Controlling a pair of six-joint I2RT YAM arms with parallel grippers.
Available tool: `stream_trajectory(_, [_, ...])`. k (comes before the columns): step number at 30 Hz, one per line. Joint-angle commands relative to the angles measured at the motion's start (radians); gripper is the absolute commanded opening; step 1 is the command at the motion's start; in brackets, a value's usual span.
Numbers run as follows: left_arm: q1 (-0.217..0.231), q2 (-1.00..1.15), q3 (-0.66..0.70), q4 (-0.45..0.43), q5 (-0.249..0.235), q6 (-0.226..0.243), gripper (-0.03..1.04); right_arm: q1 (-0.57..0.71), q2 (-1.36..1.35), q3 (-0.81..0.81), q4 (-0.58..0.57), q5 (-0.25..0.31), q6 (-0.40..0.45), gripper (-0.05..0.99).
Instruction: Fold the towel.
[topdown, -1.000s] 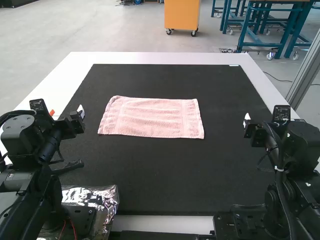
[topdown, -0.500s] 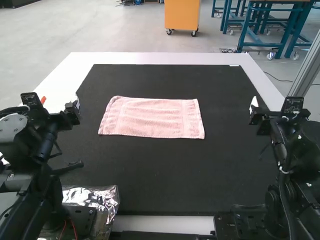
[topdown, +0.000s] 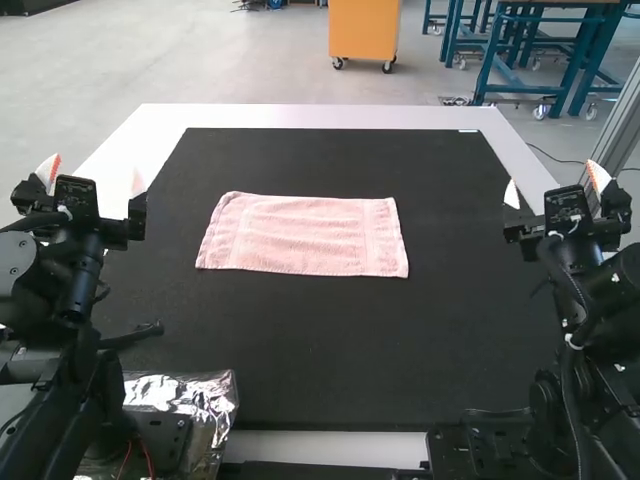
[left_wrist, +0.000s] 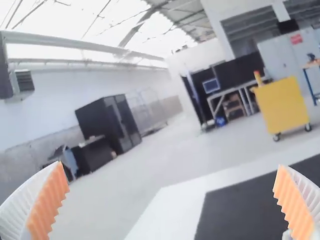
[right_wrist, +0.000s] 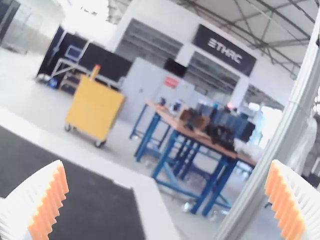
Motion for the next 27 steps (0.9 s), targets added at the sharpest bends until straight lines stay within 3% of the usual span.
stream_trajectory(1, [-0.004,0.025,0.118,-0.003,-0.001,0.039,0.96,-0.023,0.088,0.160,0.009,0.006,0.074,0.91])
stream_trajectory(5, [-0.015,0.211,0.290,-0.004,-0.023,-0.099,0.96,-0.025,0.369,0.365,-0.013,0.035,0.259,0.91])
stream_trajectory(8, [-0.026,0.422,0.459,-0.118,-0.008,-0.249,0.96,-0.026,0.574,0.517,-0.093,0.034,0.400,0.91])
stream_trajectory(10, [-0.032,0.574,0.557,-0.208,0.002,-0.329,0.96,-0.025,0.696,0.598,-0.180,-0.004,0.500,0.91])
stream_trajectory(13, [-0.041,0.771,0.663,-0.299,0.037,-0.392,0.96,-0.019,0.875,0.678,-0.283,-0.092,0.589,0.91])
stream_trajectory(14, [-0.043,0.827,0.683,-0.313,0.034,-0.393,0.96,-0.016,0.930,0.695,-0.315,-0.136,0.607,0.91])
stream_trajectory(16, [-0.046,0.941,0.718,-0.348,0.032,-0.393,0.96,-0.009,1.038,0.726,-0.344,-0.167,0.627,0.91])
stream_trajectory(21, [-0.061,1.200,0.789,-0.482,0.032,-0.395,0.96,0.035,1.254,0.767,-0.406,-0.186,0.618,0.91])
stream_trajectory(27, [-0.104,1.390,0.810,-0.463,0.066,-0.372,0.96,0.103,1.443,0.805,-0.392,-0.181,0.600,0.90])
